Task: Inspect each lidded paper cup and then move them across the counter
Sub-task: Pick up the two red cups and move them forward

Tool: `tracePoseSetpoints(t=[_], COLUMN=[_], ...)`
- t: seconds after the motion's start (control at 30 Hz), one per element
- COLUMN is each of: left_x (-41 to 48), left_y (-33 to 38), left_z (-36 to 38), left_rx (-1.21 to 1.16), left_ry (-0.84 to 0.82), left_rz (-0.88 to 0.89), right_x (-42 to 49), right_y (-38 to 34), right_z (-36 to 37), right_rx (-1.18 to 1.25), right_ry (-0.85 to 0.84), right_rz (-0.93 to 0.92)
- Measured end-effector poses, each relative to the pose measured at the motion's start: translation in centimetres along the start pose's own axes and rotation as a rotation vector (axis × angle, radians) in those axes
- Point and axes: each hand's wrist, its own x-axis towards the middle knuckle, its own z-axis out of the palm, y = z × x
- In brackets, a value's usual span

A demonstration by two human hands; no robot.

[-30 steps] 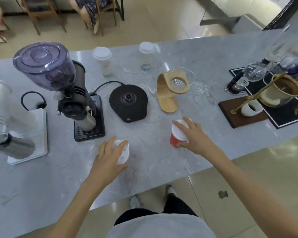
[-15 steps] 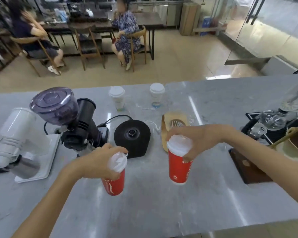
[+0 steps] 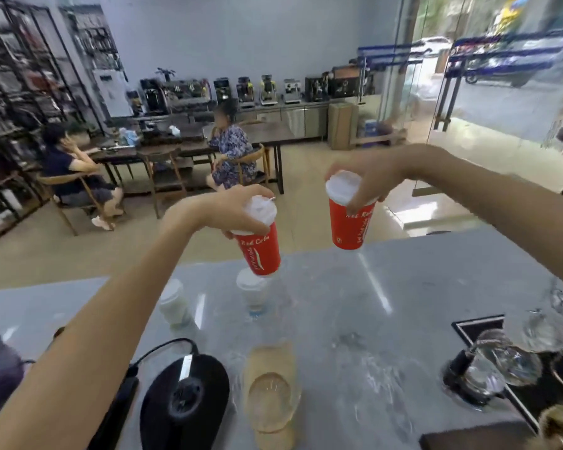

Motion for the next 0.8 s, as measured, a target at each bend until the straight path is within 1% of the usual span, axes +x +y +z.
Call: tracePoseSetpoints(t=[0.07,0.13,0.23,0.37,0.47,0.57,0.67,0.73,0.8], left_x=[5.8,11.3,17.4,22.0,23.6,24.6,25.3,25.4,25.1], left_y=[-0.4,-1.1,-2.6,-3.6,-4.0,-4.4,-4.6,-4.6,-4.7], left_z=[3.4,7.3,13.6,21.9,26.1,28.1,28.1,27.5,26.8], left_rx=[0.024,0.025,0.031,0.035,0.028,0.067,0.091,0.132,0.184], left_ry=[0.046,0.074,0.073,0.077,0.069,0.035,-0.001,-0.086,-0.182], left_rz=[-0.027,-0.066,-0.111,-0.195,-0.209,-0.205,-0.211,-0.210,-0.224], right_x=[3.9,7.8,12.5,16.4,17.7,17.9,18.1,18.0,17.7], right_y=[4.3,8.7,13.9,19.6,22.6,24.2,25.3,25.3,25.1], right_z=[2.5,5.5,10.6,17.7,22.2,25.5,26.8,26.6,26.2], right_rx=[-0.019,-0.020,0.008,0.080,0.119,0.091,0.011,-0.034,-0.022], right_ry=[0.043,0.026,0.007,0.042,0.041,0.032,0.045,-0.004,-0.059], right_rz=[0.020,0.073,0.171,0.292,0.335,0.368,0.369,0.357,0.378])
